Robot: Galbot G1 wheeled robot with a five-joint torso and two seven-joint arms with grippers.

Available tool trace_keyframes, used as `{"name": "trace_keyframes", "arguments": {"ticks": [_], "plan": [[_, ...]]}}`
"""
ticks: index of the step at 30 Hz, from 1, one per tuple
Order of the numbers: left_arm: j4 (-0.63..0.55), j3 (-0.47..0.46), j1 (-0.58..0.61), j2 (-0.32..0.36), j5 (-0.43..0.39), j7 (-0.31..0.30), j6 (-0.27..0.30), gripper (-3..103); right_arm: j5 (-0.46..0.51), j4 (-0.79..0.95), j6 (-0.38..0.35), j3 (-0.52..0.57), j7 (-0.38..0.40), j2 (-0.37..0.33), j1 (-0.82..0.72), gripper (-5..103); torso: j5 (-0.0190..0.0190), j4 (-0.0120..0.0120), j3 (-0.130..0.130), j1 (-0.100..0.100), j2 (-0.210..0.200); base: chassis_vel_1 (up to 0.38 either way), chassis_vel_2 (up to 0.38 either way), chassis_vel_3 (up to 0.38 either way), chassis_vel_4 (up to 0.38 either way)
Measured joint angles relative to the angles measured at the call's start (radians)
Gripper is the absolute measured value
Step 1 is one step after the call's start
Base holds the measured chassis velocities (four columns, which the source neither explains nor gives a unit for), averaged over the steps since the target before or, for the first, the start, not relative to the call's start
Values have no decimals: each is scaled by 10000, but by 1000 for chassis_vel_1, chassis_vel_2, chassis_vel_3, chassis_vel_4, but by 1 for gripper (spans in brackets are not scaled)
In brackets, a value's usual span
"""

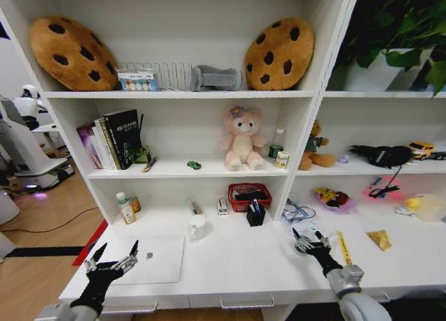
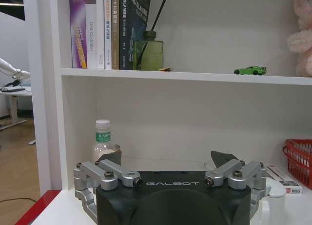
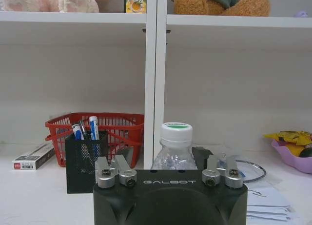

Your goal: Organize the objects on the table.

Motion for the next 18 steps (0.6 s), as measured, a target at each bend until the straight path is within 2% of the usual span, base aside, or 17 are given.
{"name": "trace_keyframes", "arguments": {"ticks": [2,3,5,8,9,10,11,14,18], "plan": [[0,0,0,0,0,0,-1,100,15,-11,4,-7,-4,10,-11,68,0,0,0,0,0,0,0,0,0],[0,0,0,0,0,0,0,100,34,-35,18,-13,-6,28,-39,57,0,0,0,0,0,0,0,0,0],[1,0,0,0,0,0,0,100,35,-38,22,-13,-8,31,-44,57,0,0,0,0,0,0,0,0,0],[0,0,0,0,0,0,-1,100,68,-103,93,-17,-16,47,-35,40,-1,0,0,0,1,0,0,0,0],[0,0,0,0,0,0,-1,100,68,-103,93,-17,-16,47,-35,40,-1,0,0,0,1,0,0,0,0],[0,0,0,0,0,0,0,100,89,-121,104,-17,-20,34,-13,35,0,0,0,0,0,0,0,0,0],[0,0,0,0,0,0,0,100,89,-121,104,-17,-20,34,-13,35,0,0,0,0,0,0,0,0,0],[0,0,0,-1,0,0,0,100,114,-126,119,15,-25,-10,33,25,0,1,0,0,0,0,0,0,0],[0,0,0,0,0,0,0,100,117,-72,126,59,-17,-7,0,25,1,1,0,0,0,0,0,0,0]]}}
